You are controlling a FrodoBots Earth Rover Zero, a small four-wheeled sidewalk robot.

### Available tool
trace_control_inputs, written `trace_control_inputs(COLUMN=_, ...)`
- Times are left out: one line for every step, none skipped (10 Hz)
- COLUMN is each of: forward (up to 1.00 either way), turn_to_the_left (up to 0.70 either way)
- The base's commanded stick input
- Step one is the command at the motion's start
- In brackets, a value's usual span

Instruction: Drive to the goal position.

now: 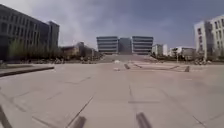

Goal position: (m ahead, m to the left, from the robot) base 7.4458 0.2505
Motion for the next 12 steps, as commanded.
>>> trace_control_inputs(forward=1.0, turn_to_the_left=0.0)
trace_control_inputs(forward=1.0, turn_to_the_left=0.0)
trace_control_inputs(forward=1.0, turn_to_the_left=0.0)
trace_control_inputs(forward=1.0, turn_to_the_left=0.0)
trace_control_inputs(forward=1.0, turn_to_the_left=0.0)
trace_control_inputs(forward=1.0, turn_to_the_left=0.0)
trace_control_inputs(forward=1.0, turn_to_the_left=0.0)
trace_control_inputs(forward=1.0, turn_to_the_left=0.0)
trace_control_inputs(forward=1.0, turn_to_the_left=0.0)
trace_control_inputs(forward=1.0, turn_to_the_left=0.0)
trace_control_inputs(forward=1.0, turn_to_the_left=0.0)
trace_control_inputs(forward=1.0, turn_to_the_left=0.0)
